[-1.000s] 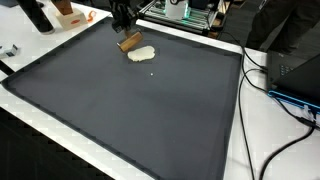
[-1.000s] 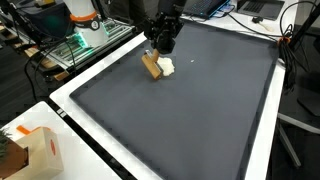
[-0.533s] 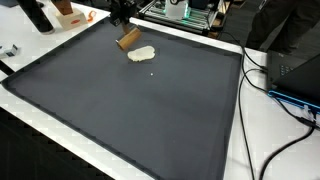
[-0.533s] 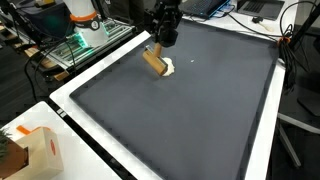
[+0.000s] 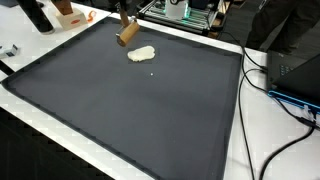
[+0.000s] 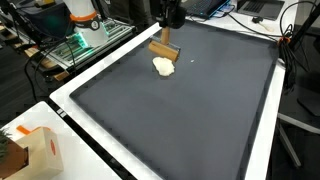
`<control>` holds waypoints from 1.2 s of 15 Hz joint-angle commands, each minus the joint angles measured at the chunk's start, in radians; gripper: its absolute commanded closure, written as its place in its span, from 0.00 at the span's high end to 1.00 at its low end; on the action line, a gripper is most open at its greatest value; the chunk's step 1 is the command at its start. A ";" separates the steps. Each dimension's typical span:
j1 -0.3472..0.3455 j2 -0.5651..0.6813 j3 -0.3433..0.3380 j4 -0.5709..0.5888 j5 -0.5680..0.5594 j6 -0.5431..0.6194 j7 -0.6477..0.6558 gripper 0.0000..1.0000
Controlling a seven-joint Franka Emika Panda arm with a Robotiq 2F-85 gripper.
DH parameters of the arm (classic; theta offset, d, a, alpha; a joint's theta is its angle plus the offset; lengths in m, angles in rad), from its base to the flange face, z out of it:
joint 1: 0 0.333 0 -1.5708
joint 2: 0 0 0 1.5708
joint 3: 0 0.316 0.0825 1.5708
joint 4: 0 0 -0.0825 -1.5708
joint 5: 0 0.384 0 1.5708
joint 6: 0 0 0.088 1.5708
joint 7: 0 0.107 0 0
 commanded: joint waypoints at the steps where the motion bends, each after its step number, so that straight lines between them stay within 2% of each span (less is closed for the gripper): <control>1: -0.001 -0.098 -0.002 -0.052 0.100 0.027 -0.228 0.24; 8: 0.026 -0.180 -0.015 -0.051 0.185 -0.007 -0.575 0.24; 15: 0.054 -0.222 -0.015 -0.047 0.198 -0.064 -0.747 0.24; 16: 0.045 -0.185 -0.007 -0.027 0.168 -0.040 -0.697 0.49; 18: 0.050 -0.192 -0.007 -0.027 0.169 -0.050 -0.712 0.49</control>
